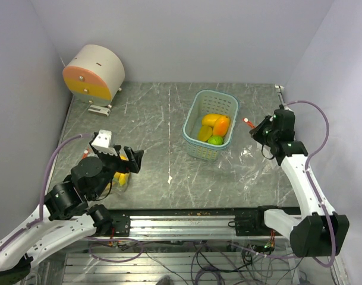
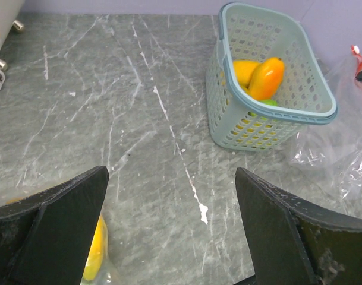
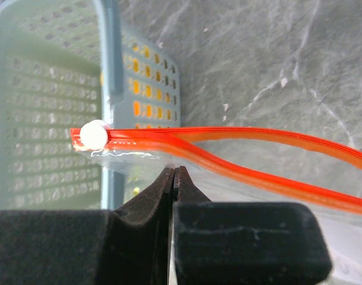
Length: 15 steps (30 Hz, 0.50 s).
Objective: Place the food in the zip-top bag and seal the zipper
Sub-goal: Pick up the zipper food storage bag at the center of the board.
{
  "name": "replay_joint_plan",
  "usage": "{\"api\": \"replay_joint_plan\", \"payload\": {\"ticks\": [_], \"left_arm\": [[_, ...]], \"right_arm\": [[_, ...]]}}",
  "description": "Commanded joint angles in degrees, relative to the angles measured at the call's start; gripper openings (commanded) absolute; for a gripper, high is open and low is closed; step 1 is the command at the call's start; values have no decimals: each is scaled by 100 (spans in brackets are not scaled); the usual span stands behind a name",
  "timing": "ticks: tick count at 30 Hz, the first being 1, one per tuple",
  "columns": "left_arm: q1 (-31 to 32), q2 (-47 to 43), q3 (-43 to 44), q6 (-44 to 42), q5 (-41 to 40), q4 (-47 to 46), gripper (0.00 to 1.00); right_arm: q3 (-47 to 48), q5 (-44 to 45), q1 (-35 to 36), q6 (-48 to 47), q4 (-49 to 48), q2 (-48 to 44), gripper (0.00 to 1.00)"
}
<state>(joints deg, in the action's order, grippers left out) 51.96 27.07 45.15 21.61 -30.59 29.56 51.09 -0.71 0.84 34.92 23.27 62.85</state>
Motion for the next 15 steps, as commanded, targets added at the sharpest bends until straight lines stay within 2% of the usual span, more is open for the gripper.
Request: {"api": "replay_joint_plan", "payload": {"ticks": [1, 5, 11, 15], "left_arm": [[1, 111, 46, -109, 369, -535, 99], [7, 302, 203, -236, 504, -676, 99], [7, 461, 453, -283, 780, -864, 99], [3, 450, 486, -140, 1076, -1200, 99]], "right_arm": [[512, -229, 183, -141, 288, -598, 0], [1098, -487, 256, -162, 202, -1056, 0], [1675, -1820, 284, -163, -629, -1128, 0], [1478, -2672, 403, 455, -1924, -1041, 0]]}}
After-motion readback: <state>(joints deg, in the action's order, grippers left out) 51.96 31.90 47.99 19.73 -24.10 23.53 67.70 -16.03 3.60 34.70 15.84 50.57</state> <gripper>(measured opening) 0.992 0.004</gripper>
